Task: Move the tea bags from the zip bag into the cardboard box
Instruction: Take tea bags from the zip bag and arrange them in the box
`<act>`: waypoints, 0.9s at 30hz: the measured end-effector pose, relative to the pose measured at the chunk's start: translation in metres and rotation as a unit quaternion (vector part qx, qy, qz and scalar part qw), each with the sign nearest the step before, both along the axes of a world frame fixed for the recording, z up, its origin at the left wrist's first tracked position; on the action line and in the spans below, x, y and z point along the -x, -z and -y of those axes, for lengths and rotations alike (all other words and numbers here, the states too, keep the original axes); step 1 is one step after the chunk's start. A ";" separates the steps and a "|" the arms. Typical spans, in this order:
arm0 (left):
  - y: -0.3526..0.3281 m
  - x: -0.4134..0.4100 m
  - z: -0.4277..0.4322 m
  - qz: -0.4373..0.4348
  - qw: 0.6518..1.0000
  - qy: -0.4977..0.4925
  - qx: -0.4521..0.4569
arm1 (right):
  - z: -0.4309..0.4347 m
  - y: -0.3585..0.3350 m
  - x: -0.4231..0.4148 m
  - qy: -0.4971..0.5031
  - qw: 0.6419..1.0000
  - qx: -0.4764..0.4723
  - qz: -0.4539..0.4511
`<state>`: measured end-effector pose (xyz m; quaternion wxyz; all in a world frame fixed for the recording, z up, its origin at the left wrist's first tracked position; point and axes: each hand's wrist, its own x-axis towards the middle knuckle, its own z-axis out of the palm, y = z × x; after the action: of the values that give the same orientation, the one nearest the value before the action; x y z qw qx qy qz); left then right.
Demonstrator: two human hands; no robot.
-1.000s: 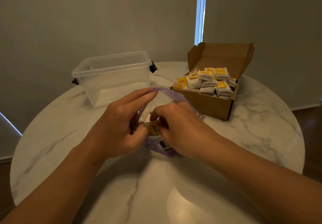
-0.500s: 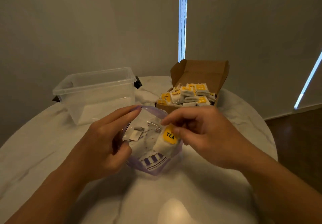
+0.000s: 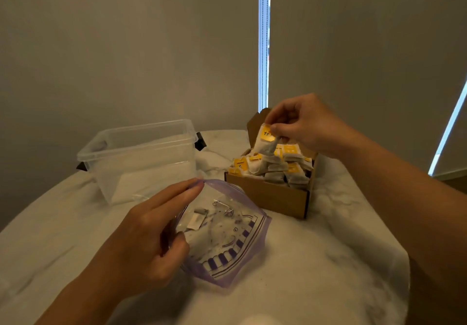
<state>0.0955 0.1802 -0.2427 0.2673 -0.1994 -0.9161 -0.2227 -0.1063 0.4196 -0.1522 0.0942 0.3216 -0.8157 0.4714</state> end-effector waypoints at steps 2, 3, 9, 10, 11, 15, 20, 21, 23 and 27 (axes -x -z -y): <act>0.000 0.000 0.001 0.000 1.000 -0.003 0.002 | 0.015 0.002 0.005 -0.002 0.999 -0.046 -0.010; 0.000 0.000 0.001 0.000 1.000 -0.003 0.002 | 0.023 0.003 0.006 -0.004 0.997 -0.067 -0.021; 0.001 0.001 0.001 -0.002 1.000 -0.009 -0.001 | 0.055 0.018 0.006 0.011 0.978 -0.167 -0.126; 0.001 0.001 0.000 -0.004 1.000 -0.010 -0.001 | 0.058 0.021 0.005 0.012 0.974 -0.179 -0.135; 0.001 0.002 0.000 -0.005 1.000 -0.009 0.000 | 0.060 0.023 0.004 0.011 0.971 -0.193 -0.143; 0.001 0.002 0.001 -0.011 1.000 -0.011 0.001 | 0.066 0.031 0.003 0.015 0.956 -0.237 -0.169; 0.002 0.002 0.001 -0.013 1.000 -0.004 -0.001 | 0.067 0.039 0.005 0.017 0.948 -0.265 -0.177; 0.002 0.002 0.001 -0.014 1.000 -0.003 -0.001 | 0.067 0.039 0.006 0.019 0.946 -0.270 -0.178; 0.002 0.001 0.000 -0.016 1.000 -0.002 -0.004 | 0.065 0.039 0.006 0.029 0.943 -0.278 -0.182; 0.001 0.001 0.000 -0.017 1.000 0.001 -0.003 | 0.056 0.035 0.001 0.055 0.941 -0.259 -0.209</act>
<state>0.0941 0.1803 -0.2441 0.2829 -0.2028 -0.9107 -0.2225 -0.1069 0.3635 -0.1868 0.2022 0.3806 -0.8881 0.1598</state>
